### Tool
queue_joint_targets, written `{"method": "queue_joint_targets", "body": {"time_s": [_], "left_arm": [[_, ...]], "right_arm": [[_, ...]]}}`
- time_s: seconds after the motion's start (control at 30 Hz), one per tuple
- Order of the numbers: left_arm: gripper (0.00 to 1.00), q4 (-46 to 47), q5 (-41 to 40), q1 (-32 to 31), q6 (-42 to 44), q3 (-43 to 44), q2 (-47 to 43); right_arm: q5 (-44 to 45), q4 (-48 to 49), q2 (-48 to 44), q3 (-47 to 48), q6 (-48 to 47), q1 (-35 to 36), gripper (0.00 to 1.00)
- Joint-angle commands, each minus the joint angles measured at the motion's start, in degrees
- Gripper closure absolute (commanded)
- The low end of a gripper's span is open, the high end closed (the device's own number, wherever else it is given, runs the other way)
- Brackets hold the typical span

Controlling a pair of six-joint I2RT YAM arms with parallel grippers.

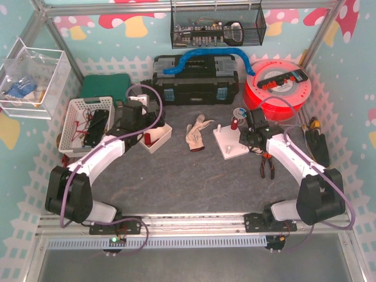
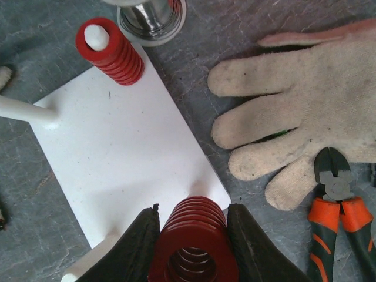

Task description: Install the large spring

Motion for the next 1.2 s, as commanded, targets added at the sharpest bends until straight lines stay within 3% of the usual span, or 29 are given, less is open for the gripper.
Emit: {"method": "queue_joint_targets", "body": {"time_s": [0.0, 0.17, 0.33, 0.57, 0.7, 0.97, 1.17], "left_arm": [[0.01, -1.58, -1.44, 0.41, 0.11, 2.29, 0.75], [0.01, -2.05, -3.43, 0.42, -0.32, 3.17, 1.10], [0.01, -6.76, -1.70, 2.89, -8.66, 5.59, 2.49], [0.02, -11.31, -2.00, 3.83, -6.62, 5.99, 3.86], [0.17, -15.37, -1.35, 3.84, -5.68, 6.71, 4.54], [0.49, -24.88, -4.94, 3.84, -9.10, 7.86, 7.73], [0.62, -28.40, -5.69, 3.39, -10.78, 8.21, 9.59]], "right_arm": [[0.37, 2.70, 0.82, -1.08, 0.80, -0.39, 1.00], [1.33, 6.14, 2.95, -2.67, 0.04, -0.47, 1.00], [2.48, 7.86, 6.24, -2.20, -0.51, -0.54, 0.97], [2.20, 7.80, 8.55, -1.33, -0.83, -0.56, 0.61], [2.74, 5.92, 7.74, -1.00, -1.43, -0.56, 0.42], [2.26, -1.50, -0.14, 4.48, -3.29, -0.56, 0.27], [1.12, -4.04, -4.90, 6.15, -3.68, -0.56, 0.16]]}}
